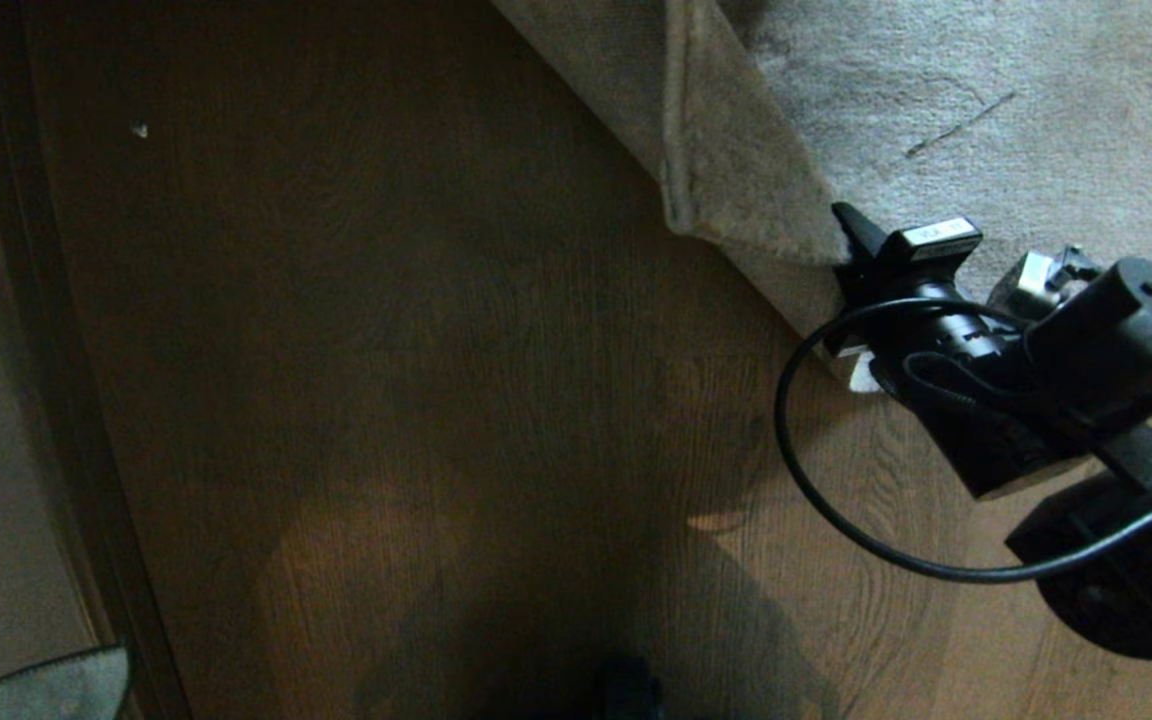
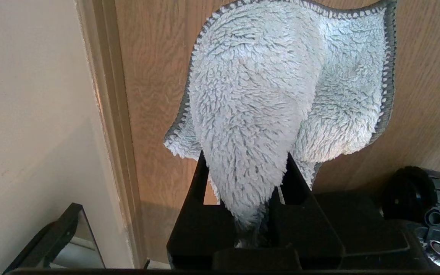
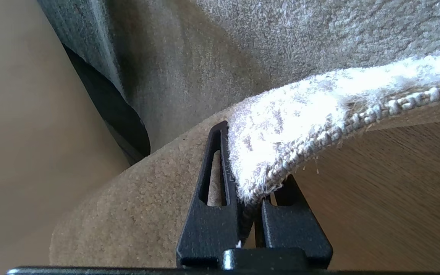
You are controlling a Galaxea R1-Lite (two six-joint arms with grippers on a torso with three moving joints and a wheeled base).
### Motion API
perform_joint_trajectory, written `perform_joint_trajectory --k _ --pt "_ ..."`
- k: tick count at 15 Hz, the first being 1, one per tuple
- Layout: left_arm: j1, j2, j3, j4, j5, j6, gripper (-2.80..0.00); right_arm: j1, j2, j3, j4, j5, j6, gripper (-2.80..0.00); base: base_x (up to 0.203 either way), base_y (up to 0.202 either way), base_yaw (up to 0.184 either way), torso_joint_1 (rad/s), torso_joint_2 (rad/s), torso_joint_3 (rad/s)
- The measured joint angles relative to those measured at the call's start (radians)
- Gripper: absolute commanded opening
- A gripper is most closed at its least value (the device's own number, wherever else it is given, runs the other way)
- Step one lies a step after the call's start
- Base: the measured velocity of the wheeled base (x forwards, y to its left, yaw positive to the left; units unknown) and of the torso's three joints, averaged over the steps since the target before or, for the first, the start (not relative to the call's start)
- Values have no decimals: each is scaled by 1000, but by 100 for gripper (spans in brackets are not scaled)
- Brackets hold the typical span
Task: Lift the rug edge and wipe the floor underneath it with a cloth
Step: Lay down the carpet
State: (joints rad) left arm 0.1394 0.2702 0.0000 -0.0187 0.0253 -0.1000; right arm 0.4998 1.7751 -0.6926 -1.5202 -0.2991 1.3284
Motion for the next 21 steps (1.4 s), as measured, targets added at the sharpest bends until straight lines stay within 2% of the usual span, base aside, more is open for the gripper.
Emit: perform_joint_trajectory --k 3,6,7,12,21 --pt "-28 0 0 0 0 0 -280 0 -5 -11 1 0 0 -280 0 0 0 0 0 0" --pt "-154 -12 0 0 0 0 -280 0 -10 -6 1 18 -3 -280 0 0 0 0 0 0" --pt "-164 -34 0 0 1 0 -280 0 -11 -6 1 19 -2 -280 0 0 0 0 0 0" --pt "-145 -223 0 2 0 -2 -280 0 -16 -9 1 35 -10 -280 0 0 0 0 0 0" --pt "-143 -269 0 1 0 -1 -280 33 -47 0 1 77 -7 -280 0 0 0 0 0 0"
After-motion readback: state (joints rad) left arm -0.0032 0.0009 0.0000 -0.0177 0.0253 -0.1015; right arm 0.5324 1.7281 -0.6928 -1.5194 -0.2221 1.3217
